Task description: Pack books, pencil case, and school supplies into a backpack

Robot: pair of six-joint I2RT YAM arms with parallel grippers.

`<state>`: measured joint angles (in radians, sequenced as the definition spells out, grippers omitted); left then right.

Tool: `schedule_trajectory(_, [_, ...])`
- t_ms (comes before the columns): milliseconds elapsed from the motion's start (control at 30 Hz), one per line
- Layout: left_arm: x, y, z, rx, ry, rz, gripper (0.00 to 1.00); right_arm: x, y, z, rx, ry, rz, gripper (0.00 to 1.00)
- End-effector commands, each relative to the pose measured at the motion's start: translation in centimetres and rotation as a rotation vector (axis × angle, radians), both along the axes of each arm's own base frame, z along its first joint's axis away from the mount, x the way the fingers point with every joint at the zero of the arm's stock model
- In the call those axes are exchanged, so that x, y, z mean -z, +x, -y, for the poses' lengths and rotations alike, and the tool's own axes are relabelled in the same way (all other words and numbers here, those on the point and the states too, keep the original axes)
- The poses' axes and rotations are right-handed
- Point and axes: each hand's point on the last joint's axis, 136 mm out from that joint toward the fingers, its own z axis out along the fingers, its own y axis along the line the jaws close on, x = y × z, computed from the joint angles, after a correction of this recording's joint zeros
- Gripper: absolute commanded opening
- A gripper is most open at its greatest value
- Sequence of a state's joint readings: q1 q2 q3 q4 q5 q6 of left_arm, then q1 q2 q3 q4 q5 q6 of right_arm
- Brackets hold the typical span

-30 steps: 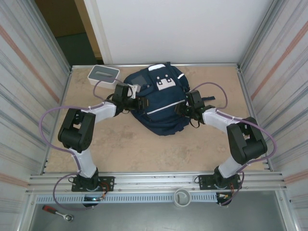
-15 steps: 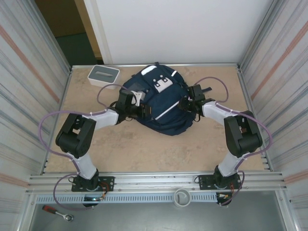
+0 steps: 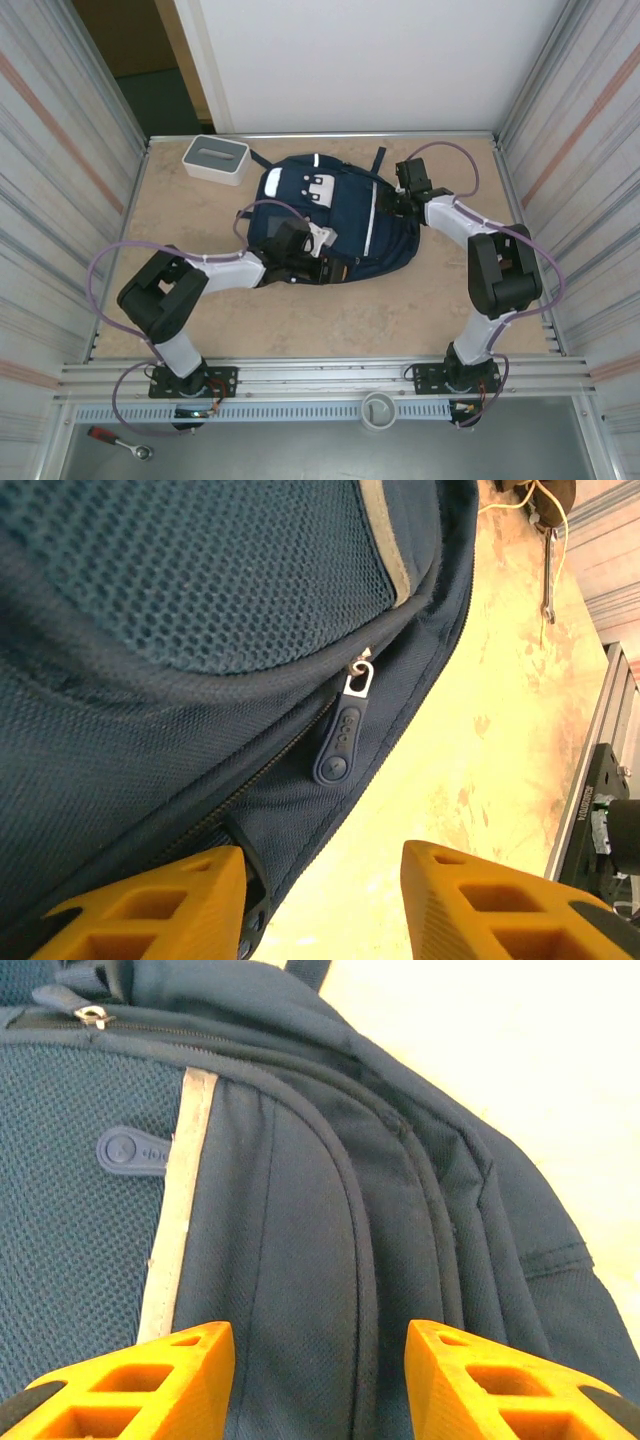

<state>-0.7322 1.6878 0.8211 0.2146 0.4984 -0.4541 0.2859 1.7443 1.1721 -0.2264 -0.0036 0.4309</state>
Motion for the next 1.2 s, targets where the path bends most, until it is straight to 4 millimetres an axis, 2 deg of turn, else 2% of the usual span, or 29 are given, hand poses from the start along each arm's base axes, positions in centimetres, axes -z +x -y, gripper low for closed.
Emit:
schedule_trajectory(0, [-2.0, 1.1, -1.2, -0.061, -0.039, 0.029, 0.50, -2.0, -1.9, 0.6, -0.025, -0.025, 0.019, 0.50])
schedule_trajectory(133, [-3.4, 1.8, -1.8, -0.100, -0.089, 0.042, 0.58, -3.6, -4.6, 0.7, -0.023, -0.022, 0.060, 0.54])
schedule_trajectory(267, [-4.1, 3.0, -2.2, -0.150, -0.104, 0.053, 0.62, -4.4, -7.7, -0.3, -0.052, 0.012, 0.089, 0.56])
schedule_trajectory(433, [-4.1, 5.0, -2.8, -0.240, -0.089, 0.068, 0.62, -4.5, -11.5, -1.0, -0.065, 0.045, 0.127, 0.56])
schedule_trajectory(600, [-4.9, 6.1, -2.3, -0.282, -0.113, 0.086, 0.60, -3.9, -14.4, -1.7, -0.081, 0.119, 0.153, 0.56])
schedule_trajectory(767, [-4.9, 5.9, -1.8, -0.291, -0.078, 0.111, 0.54, -3.3, -16.0, -2.4, -0.103, 0.152, 0.165, 0.53])
schedule_trajectory(933, [-4.7, 6.2, -2.0, -0.342, -0.042, 0.113, 0.55, -2.3, -16.2, -2.9, -0.106, 0.154, 0.136, 0.51])
schedule_trajectory(1167, [-5.2, 6.1, -1.0, -0.357, -0.032, 0.124, 0.55, -1.1, -16.4, -4.0, -0.124, 0.139, 0.123, 0.48])
